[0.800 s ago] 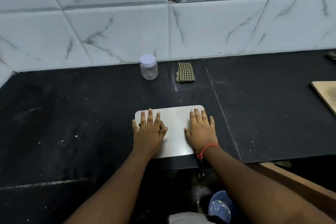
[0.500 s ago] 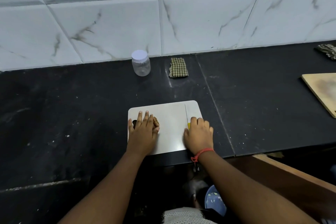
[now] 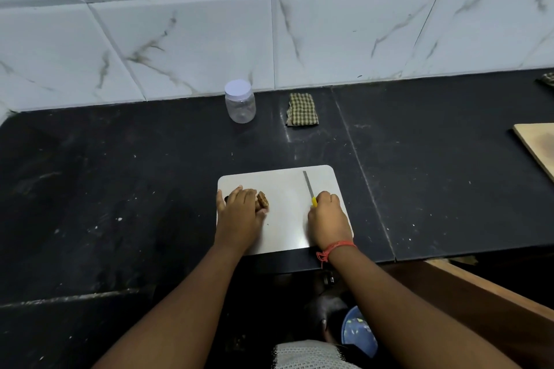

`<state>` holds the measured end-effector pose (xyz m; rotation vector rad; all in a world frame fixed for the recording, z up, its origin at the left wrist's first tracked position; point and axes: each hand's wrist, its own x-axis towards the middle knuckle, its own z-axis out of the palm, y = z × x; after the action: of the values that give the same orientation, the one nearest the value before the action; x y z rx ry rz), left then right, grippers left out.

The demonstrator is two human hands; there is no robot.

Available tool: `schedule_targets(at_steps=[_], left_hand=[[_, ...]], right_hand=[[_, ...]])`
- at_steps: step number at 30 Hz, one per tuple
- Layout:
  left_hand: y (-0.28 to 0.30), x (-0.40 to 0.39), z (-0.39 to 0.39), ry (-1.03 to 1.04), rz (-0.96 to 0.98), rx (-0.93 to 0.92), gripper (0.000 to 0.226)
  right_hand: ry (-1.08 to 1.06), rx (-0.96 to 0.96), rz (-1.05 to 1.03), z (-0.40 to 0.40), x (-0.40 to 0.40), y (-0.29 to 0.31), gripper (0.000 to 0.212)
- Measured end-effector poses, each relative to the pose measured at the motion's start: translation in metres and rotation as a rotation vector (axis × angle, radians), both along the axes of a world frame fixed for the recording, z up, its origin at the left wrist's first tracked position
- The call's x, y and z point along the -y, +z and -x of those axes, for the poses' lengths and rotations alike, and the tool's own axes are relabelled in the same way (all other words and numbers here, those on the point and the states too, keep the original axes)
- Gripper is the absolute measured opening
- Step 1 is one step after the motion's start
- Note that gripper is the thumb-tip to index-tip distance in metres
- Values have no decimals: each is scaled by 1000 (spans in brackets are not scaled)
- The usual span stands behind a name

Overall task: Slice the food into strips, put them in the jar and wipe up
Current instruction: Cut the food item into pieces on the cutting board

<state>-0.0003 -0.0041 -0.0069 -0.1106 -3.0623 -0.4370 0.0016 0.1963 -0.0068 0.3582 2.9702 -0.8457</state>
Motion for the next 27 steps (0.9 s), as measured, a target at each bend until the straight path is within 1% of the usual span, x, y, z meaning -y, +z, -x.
schedule_targets(at_steps=[3, 7, 10, 14, 16, 19, 22, 27], left_hand=[[0, 2, 0, -18, -14, -67, 17], [-2, 0, 4, -31, -18, -73, 10], [-4, -3, 6, -40, -39, -89, 5], [-6, -5, 13, -60, -113, -84, 8], [-6, -8, 18, -75, -158, -86, 8], [-3, -13, 21, -46, -264, -95, 7], [-7, -15, 26, -40, -293, -75, 10], [-10, -12, 31, -25, -383, -11, 7]], right_hand=[[44, -47, 74, -1, 9, 12, 11], [104, -86, 115, -5, 20, 23, 6], [155, -56, 165, -11, 28, 29, 7], [184, 19, 227, -17, 33, 31, 8], [197, 39, 232, -18, 34, 31, 9], [201, 57, 227, -18, 36, 33, 11], [202, 75, 226, -16, 38, 33, 13], [240, 150, 200, -10, 45, 33, 23]])
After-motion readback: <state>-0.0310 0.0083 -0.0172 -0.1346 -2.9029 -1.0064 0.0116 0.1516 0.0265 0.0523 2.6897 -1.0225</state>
